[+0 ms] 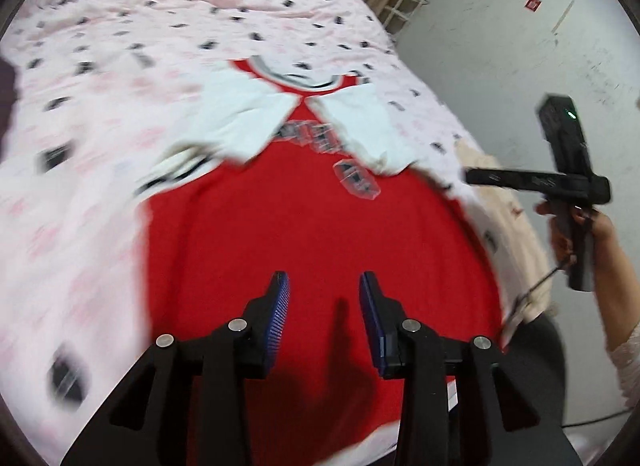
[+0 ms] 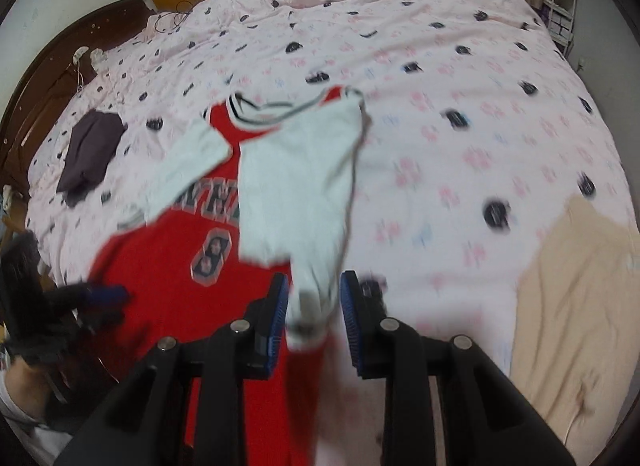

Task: Fold clothes
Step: 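Move both tools to the red jersey hem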

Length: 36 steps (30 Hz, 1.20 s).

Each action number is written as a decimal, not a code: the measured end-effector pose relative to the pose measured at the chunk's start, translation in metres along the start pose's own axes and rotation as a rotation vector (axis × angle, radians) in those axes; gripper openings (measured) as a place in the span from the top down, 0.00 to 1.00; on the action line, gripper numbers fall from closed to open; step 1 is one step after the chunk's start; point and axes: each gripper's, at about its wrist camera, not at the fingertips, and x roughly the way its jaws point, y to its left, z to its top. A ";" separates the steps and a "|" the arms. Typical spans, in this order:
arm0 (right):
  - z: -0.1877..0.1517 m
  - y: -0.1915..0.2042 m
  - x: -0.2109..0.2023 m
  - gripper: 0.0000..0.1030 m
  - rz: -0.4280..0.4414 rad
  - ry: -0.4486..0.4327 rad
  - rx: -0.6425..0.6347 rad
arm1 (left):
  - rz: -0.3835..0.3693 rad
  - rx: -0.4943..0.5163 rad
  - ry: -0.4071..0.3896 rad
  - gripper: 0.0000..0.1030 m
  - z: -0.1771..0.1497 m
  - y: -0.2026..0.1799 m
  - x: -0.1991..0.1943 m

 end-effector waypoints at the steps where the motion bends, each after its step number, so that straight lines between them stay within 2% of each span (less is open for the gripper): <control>1: -0.011 0.001 -0.003 0.72 -0.004 0.003 -0.001 | 0.031 0.001 -0.007 0.69 -0.010 0.005 -0.008; 4: -0.045 0.005 -0.011 0.68 -0.015 0.012 -0.004 | 0.089 -0.036 -0.009 0.68 -0.030 0.019 -0.022; 9: -0.102 0.011 -0.025 0.65 -0.035 0.027 -0.010 | 0.085 -0.087 -0.021 0.68 -0.050 0.035 -0.047; 16: -0.152 0.026 -0.029 0.65 -0.092 0.039 -0.053 | 0.105 -0.054 -0.036 0.68 -0.065 0.036 -0.064; 20: -0.167 0.022 -0.027 0.65 -0.115 0.046 -0.030 | 0.131 -0.046 -0.033 0.68 -0.075 0.041 -0.069; 25: -0.181 0.011 -0.023 0.65 -0.109 0.056 0.012 | 0.113 -0.036 0.003 0.68 -0.084 0.048 -0.064; 26: -0.183 0.010 -0.023 0.65 -0.107 0.057 0.015 | 0.113 -0.037 0.010 0.67 -0.085 0.048 -0.063; 29: -0.189 0.008 -0.022 0.65 -0.098 0.056 0.020 | 0.111 -0.040 0.031 0.54 -0.087 0.049 -0.059; 36: -0.202 0.007 -0.014 0.65 -0.070 0.058 0.027 | 0.087 -0.062 0.113 0.54 -0.093 0.054 -0.045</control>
